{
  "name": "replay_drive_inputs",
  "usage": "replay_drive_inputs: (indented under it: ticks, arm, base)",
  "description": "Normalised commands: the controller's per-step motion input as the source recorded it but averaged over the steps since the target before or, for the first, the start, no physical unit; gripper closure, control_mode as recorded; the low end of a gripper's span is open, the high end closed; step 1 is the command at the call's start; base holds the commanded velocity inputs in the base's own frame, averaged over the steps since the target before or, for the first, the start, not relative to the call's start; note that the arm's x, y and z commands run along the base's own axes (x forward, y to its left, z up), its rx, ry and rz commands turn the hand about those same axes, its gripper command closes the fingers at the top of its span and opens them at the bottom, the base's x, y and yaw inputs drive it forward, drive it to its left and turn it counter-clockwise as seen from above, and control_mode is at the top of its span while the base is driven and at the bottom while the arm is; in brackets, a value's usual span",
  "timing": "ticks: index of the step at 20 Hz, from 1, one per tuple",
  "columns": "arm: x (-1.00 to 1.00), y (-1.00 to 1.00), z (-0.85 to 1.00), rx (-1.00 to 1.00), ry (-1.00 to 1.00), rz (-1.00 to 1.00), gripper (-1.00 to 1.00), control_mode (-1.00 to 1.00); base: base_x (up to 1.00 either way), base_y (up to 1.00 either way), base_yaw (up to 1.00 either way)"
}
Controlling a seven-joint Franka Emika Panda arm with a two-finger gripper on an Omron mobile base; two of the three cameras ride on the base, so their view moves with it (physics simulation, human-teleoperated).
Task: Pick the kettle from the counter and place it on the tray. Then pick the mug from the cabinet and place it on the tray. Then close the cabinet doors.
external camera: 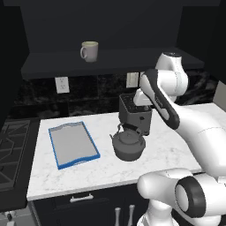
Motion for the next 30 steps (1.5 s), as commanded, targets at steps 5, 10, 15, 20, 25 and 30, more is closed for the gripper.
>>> replay_drive_inputs:
  ticks: [5, 10, 15, 20, 25, 30]
  arm:
    - [-0.01, 0.00, 0.00, 0.00, 0.00, 0.00, -1.00, -1.00]
    - [-0.40, 0.28, -0.06, -0.03, -0.08, 0.03, -1.00, -1.00]
    - [-0.19, 0.46, -0.12, -0.14, -0.01, 0.04, -1.00, -1.00]
    - [-0.08, 0.25, -0.19, -0.09, 0.00, 0.11, -1.00, -1.00]
    - [0.17, 0.00, -0.17, -0.01, 0.03, 0.12, -1.00, -1.00]
    - [0.24, 0.00, -0.12, 0.00, 0.08, 0.06, -1.00, -1.00]
  base:
    - [0.00, 0.00, 0.00]
    - [0.00, 0.00, 0.00]
    - [0.00, 0.00, 0.00]
    - [0.00, 0.00, 0.00]
    - [0.00, 0.00, 0.00]
    - [0.00, 0.00, 0.00]
